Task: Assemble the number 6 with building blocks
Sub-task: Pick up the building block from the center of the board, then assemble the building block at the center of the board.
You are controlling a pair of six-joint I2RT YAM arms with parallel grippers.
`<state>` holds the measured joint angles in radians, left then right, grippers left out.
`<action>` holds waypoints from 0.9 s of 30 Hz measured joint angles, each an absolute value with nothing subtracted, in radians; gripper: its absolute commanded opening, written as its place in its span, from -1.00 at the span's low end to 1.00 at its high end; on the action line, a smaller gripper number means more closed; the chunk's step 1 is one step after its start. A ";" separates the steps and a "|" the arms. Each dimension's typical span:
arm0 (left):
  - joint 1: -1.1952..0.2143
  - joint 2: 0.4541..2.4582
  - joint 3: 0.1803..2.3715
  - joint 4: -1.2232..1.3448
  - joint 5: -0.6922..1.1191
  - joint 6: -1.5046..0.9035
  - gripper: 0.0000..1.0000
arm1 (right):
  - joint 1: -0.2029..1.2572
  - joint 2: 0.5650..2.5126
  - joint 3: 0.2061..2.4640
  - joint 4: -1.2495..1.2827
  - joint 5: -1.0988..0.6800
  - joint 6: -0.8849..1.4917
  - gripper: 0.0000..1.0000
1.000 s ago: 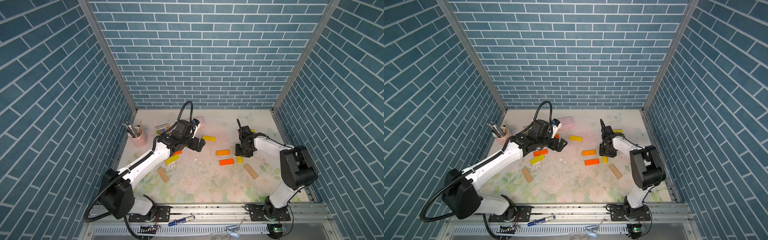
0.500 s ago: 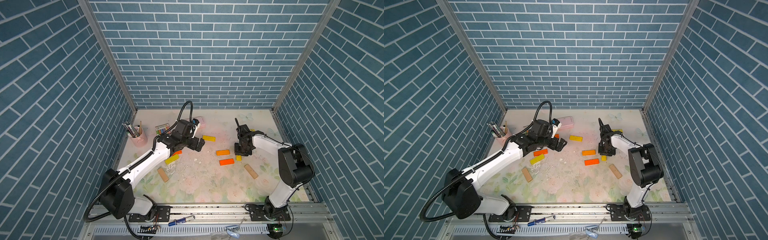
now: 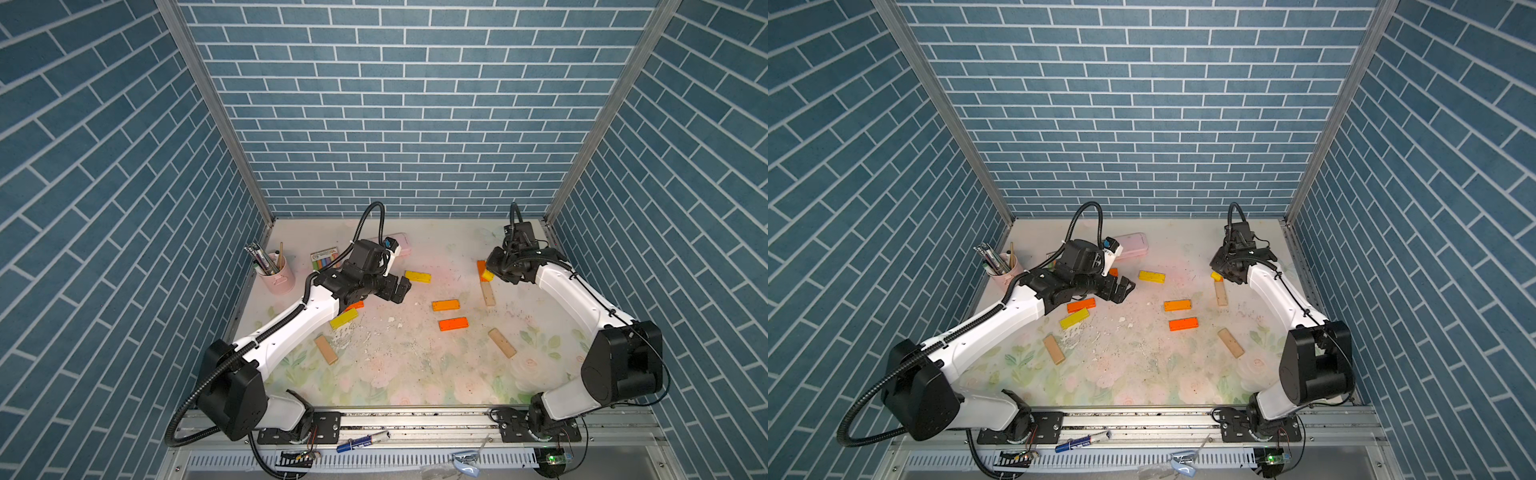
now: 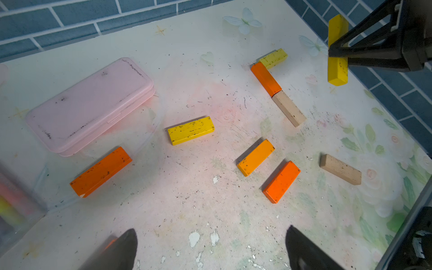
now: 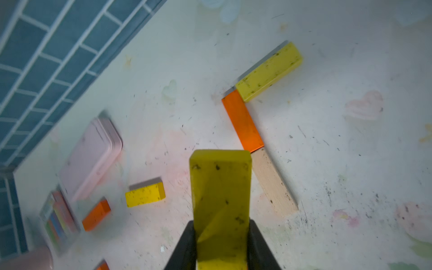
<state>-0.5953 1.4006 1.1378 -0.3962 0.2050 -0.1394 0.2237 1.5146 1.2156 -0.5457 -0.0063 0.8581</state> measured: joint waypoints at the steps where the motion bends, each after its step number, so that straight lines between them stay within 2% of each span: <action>1: -0.596 1.399 1.137 -0.393 0.208 -0.142 0.99 | 0.203 1.509 1.199 -0.538 -0.001 0.904 -0.66; 14: -0.608 1.374 1.130 -0.372 0.250 -0.156 0.99 | 0.099 1.537 1.119 -0.534 0.077 1.335 -0.64; 27: -0.609 1.393 1.130 -0.361 0.291 -0.162 0.99 | 0.052 1.739 1.165 -0.520 0.070 1.427 -0.63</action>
<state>-0.6090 1.3930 1.1301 -0.3611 0.2909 -0.1616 0.0525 1.7390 1.1648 -0.5198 0.0704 1.4273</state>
